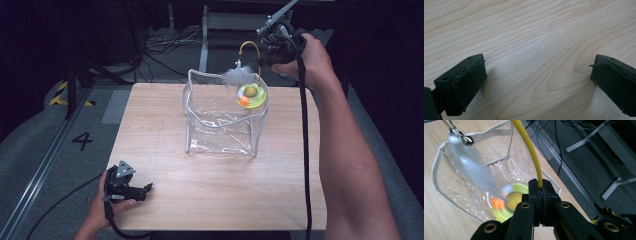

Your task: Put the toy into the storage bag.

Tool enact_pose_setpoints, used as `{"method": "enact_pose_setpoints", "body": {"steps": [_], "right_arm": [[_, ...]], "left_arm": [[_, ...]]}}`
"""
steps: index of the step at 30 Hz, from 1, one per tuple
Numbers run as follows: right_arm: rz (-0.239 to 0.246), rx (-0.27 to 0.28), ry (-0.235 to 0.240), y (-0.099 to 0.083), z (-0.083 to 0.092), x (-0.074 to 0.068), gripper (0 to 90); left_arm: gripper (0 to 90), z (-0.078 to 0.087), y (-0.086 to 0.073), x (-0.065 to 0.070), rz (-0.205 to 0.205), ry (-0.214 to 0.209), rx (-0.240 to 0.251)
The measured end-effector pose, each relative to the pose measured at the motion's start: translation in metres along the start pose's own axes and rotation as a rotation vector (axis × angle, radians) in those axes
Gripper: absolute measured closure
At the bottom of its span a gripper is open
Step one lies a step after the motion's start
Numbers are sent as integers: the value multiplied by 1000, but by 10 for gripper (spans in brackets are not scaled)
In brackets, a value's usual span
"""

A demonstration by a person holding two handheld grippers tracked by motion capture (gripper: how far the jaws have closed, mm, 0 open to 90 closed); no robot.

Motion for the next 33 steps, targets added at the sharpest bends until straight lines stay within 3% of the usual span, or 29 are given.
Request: {"method": "enact_pose_setpoints", "body": {"steps": [6, 15, 22, 33], "right_arm": [[8, -27, 42, -4, -24, -7, 888], [23, -59, 83, -14, -46, -19, 888], [40, -79, 114, -29, -66, -33, 888], [93, -136, 187, -50, -82, -54, 886]], "left_arm": [[6, 0, 0, 0, -3, 0, -1], [6, 0, 0, 0, 0, -1, -1], [6, 0, 0, 0, 0, 0, -1], [6, 0, 0, 0, -2, -1, -1]]}}
Point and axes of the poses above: each handheld gripper's, and its own axes: z roughly backward along the jaws, y roughly out of its top, x roughly to its right, the point moved 5 cm from there along -z, roughly forward along the jaws, and after that the axes turned 12 degrees about z, right-handed, at the moved point
